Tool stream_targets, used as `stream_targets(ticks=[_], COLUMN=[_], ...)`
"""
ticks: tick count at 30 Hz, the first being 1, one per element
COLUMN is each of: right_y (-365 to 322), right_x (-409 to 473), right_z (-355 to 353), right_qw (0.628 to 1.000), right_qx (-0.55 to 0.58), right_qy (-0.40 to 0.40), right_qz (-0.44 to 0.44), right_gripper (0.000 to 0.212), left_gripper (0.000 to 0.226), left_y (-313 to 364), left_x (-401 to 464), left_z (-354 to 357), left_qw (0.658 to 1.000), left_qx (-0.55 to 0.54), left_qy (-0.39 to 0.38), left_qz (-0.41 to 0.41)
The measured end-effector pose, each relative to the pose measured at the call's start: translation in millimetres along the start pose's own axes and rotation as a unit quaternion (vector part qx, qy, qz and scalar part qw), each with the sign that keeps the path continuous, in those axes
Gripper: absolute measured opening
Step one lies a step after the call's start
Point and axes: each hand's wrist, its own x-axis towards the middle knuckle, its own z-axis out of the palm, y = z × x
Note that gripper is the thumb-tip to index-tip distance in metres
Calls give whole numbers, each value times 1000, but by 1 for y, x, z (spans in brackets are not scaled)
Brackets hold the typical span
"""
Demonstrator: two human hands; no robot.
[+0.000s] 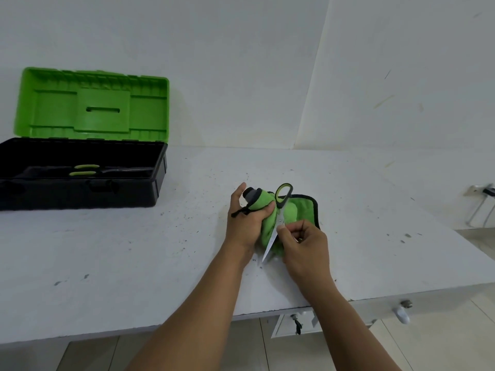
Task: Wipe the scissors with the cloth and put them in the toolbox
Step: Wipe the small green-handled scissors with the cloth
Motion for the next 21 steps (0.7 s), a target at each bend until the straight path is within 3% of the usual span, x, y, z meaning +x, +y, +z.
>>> stream_targets(ticks=[9,13,17,21], right_y=[4,3,3,4], right_x=[-4,-4,1,2], right_z=[-6,-11,-11,-10], right_qw=[1000,986,981,980], right_qx=[18,136,159,165], right_qy=[7,45,70,68], right_qz=[19,87,90,86], right_gripper=[23,25,17,20], left_gripper=[78,57,47,38], left_y=[-2,3,4,4], left_x=[12,12,3,-6], left_z=[2,2,2,2], left_qw=[994,984,1000,993], left_qx=[-43,-47,11,89], left_qy=[98,172,16,-80], left_qz=[8,19,0,3])
